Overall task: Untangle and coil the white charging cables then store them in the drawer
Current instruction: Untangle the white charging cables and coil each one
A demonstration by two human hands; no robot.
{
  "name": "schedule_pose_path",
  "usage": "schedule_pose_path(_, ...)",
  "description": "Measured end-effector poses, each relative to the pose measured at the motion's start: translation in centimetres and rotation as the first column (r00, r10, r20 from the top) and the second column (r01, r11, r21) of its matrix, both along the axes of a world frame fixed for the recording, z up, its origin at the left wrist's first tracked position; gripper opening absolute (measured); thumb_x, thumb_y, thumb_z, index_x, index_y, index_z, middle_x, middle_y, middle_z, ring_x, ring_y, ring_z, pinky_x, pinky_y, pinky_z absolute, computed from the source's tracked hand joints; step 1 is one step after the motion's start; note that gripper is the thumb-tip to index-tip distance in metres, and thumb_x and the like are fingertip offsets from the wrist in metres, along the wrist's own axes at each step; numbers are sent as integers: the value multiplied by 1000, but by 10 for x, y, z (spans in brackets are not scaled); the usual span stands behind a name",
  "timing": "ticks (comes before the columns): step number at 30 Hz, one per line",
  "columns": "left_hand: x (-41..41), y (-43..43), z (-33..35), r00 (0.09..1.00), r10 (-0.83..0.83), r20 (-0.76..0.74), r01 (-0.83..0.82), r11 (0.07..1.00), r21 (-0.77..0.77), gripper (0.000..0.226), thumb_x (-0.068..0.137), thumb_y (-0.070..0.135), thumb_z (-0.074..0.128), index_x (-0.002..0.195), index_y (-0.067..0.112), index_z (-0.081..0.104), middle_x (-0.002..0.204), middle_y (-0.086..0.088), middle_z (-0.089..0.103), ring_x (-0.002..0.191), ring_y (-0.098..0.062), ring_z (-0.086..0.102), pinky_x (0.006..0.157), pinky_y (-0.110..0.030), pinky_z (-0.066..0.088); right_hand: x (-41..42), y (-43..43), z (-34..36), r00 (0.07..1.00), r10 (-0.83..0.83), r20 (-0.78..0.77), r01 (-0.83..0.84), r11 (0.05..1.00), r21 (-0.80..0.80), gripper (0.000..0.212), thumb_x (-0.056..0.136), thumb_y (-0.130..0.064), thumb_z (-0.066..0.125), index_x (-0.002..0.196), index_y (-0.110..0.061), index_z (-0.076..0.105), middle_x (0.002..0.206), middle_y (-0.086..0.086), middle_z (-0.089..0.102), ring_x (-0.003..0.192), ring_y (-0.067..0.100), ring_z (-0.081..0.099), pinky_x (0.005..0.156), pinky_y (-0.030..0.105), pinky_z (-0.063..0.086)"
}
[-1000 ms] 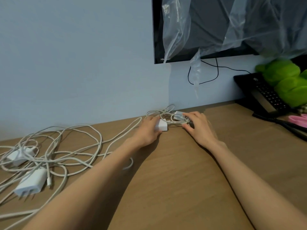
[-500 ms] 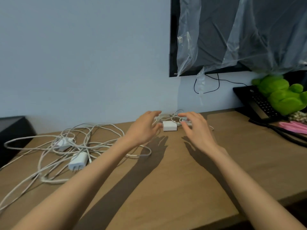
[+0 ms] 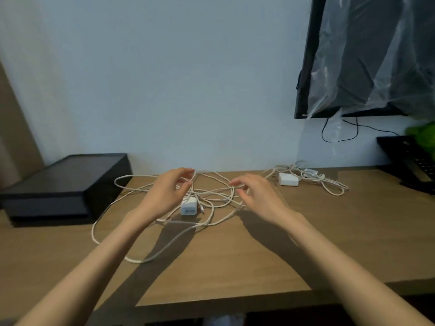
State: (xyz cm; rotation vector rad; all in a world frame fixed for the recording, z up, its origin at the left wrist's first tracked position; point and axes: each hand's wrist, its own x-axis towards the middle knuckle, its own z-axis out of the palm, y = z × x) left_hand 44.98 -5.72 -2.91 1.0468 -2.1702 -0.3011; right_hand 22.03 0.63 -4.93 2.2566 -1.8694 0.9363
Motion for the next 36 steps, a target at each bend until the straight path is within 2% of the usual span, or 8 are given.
schedule_pose_path(3, 31, 6, -17, 999, 50, 17, -50, 999, -5, 35, 92, 16, 58, 126, 13, 57, 125, -3, 55, 114, -15, 52, 98, -33, 44, 27, -8, -9, 998, 44, -39, -43, 998, 41, 25, 96, -22, 51, 119, -26, 61, 121, -10, 60, 112, 9, 52, 93, 26, 38)
schedule_pose_path(5, 48, 6, -27, 997, 73, 11, -73, 997, -2, 37, 90, 17, 59, 127, 12, 56, 130, -6, 51, 121, -19, 49, 103, -38, 41, 41, -16, -16, 996, 69, -56, -64, 993, 96, 26, 95, -23, 52, 121, -26, 59, 126, -7, 58, 119, 12, 48, 99, 29, 37)
schedule_pose_path(10, 61, 0, -47, 994, 95, 59, -98, 994, 51, 43, 92, 22, 58, 133, 15, 50, 141, -2, 46, 130, -15, 41, 107, -25, 27, 72, -40, -31, 993, 101, -57, -86, 971, 223, 35, 95, -31, 53, 129, -25, 52, 132, -1, 52, 126, 19, 44, 104, 40, 36)
schedule_pose_path(16, 55, -23, -69, 992, 126, 26, -129, 984, 127, 49, 92, 17, 58, 139, 13, 44, 153, -2, 28, 140, -16, 26, 112, -27, 20, 99, -59, -48, 982, 76, -170, -23, 955, 295, 56, 95, -47, 46, 146, -32, 29, 150, -5, 35, 135, 22, 31, 109, 46, 31)
schedule_pose_path(22, 41, -47, -80, 988, 155, 26, -157, 977, 146, 49, 94, 9, 51, 142, 11, 40, 155, -3, 25, 143, -18, 21, 115, -30, 19, 97, -60, -49, 992, 64, -106, -36, 967, 251, 49, 90, -44, 52, 136, -35, 38, 142, -7, 45, 127, 18, 42, 103, 41, 35)
schedule_pose_path(27, 41, -57, -90, 983, 156, 100, -164, 983, 84, 57, 92, -5, 40, 146, 9, 32, 156, -2, 21, 143, -18, 19, 116, -30, 20, 69, -51, -51, 1000, 19, -5, -17, 975, 222, 50, 81, -30, 59, 128, -37, 43, 127, -8, 56, 105, 12, 53, 84, 31, 46)
schedule_pose_path(32, 43, -55, -88, 988, 136, 67, -142, 986, 90, 62, 88, -11, 42, 146, 8, 31, 157, -2, 15, 140, -20, 28, 113, -33, 30, 44, -48, -54, 989, -14, 151, -32, 954, 298, 63, 75, -16, 60, 130, -37, 38, 134, -8, 52, 126, 10, 45, 100, 37, 43)
schedule_pose_path(36, 39, -47, -86, 988, 104, 118, -96, 993, -72, 52, 91, 13, 58, 140, 16, 42, 159, 0, 8, 146, -18, 7, 116, -32, 16, 44, -55, -49, 988, -42, 146, -19, 920, 392, 59, 75, -31, 63, 129, -31, 38, 131, -9, 47, 128, 11, 32, 103, 37, 37)
